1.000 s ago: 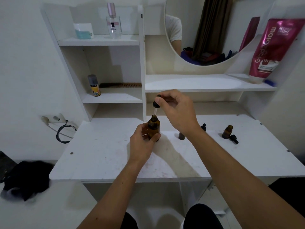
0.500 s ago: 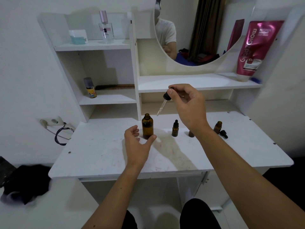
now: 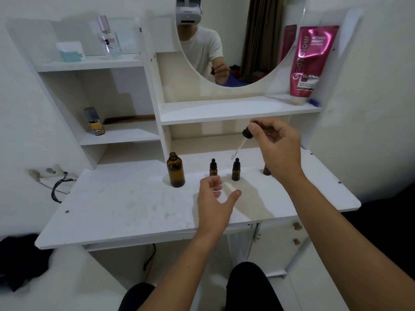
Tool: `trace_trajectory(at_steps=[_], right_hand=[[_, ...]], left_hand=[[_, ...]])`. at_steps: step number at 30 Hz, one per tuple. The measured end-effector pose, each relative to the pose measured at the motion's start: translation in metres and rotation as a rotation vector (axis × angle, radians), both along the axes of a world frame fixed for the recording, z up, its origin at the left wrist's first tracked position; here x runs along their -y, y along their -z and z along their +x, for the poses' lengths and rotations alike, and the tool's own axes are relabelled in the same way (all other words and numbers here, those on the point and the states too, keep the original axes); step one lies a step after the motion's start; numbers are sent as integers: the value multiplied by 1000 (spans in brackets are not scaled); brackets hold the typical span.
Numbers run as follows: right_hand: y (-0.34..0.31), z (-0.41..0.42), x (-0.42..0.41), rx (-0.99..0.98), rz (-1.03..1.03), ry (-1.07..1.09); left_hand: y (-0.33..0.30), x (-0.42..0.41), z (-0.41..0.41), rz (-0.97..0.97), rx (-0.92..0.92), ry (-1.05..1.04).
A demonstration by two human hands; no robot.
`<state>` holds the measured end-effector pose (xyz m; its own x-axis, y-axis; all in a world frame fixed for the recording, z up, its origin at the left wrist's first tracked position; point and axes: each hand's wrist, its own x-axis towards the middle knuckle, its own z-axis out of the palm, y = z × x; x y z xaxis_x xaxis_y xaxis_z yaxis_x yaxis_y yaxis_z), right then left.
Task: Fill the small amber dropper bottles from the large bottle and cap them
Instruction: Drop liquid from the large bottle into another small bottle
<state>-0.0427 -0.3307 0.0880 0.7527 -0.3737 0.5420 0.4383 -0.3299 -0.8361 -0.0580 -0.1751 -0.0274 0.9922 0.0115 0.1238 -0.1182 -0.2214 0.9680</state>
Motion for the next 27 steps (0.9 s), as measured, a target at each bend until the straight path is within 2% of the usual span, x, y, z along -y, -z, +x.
trace_trajectory(at_steps=[13,27], right_hand=[[5,-1,56,-49,1,141],[30,17,84,-93,-54,168]], left_hand=[[2,73,25,10,-17,269],[11,109,81,50,50,229]])
